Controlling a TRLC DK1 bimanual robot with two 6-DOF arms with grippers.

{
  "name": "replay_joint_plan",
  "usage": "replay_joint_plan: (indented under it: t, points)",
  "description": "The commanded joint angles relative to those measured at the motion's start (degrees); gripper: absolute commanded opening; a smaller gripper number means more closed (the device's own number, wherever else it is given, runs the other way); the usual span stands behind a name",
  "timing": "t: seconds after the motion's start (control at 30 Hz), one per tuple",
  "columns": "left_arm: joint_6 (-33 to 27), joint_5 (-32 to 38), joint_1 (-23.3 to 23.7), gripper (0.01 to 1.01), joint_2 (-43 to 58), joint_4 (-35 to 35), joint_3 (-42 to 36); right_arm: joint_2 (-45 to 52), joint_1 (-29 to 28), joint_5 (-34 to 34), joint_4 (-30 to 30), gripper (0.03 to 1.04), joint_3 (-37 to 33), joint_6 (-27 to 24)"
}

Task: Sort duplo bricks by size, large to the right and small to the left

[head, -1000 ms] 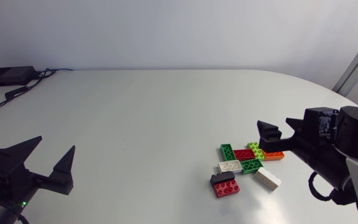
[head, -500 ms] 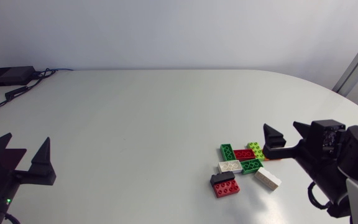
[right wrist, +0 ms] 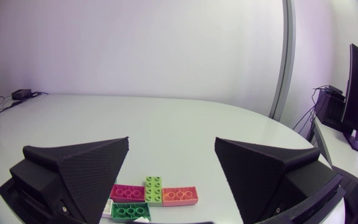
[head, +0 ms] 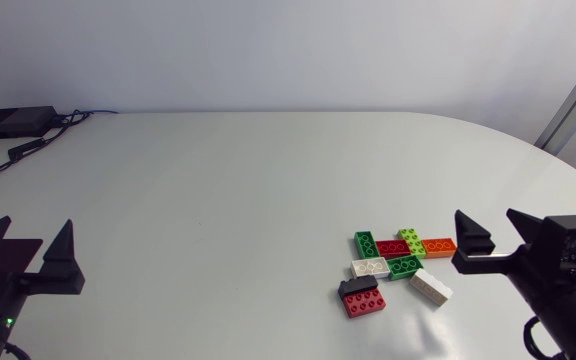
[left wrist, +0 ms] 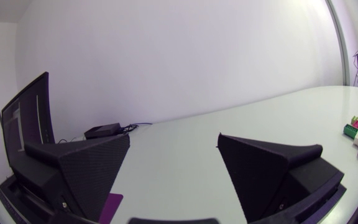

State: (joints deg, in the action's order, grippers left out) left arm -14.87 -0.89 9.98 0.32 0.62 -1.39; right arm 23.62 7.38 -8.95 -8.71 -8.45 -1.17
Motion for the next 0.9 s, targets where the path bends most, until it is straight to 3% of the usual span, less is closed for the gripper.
replay_joint_plan:
  t: [0.0, 0.73, 0.87]
  points:
    - [2.80, 0.37, -1.13, 0.984, -0.77, -0.36, 1.32, -2.63, -0.98, 0.75, 1.22, 0.99, 1.09, -0.32]
    - [14.87, 0.89, -9.98, 0.984, -0.32, -0.62, 1.39, -23.62, -7.38, 8.95, 8.71, 0.99, 8.45, 1.17]
    - [14.87, 0.89, -9.98, 0.984, -0.32, -0.62, 1.39, -23.62, -7.38, 8.95, 8.71, 0.99, 8.45, 1.17]
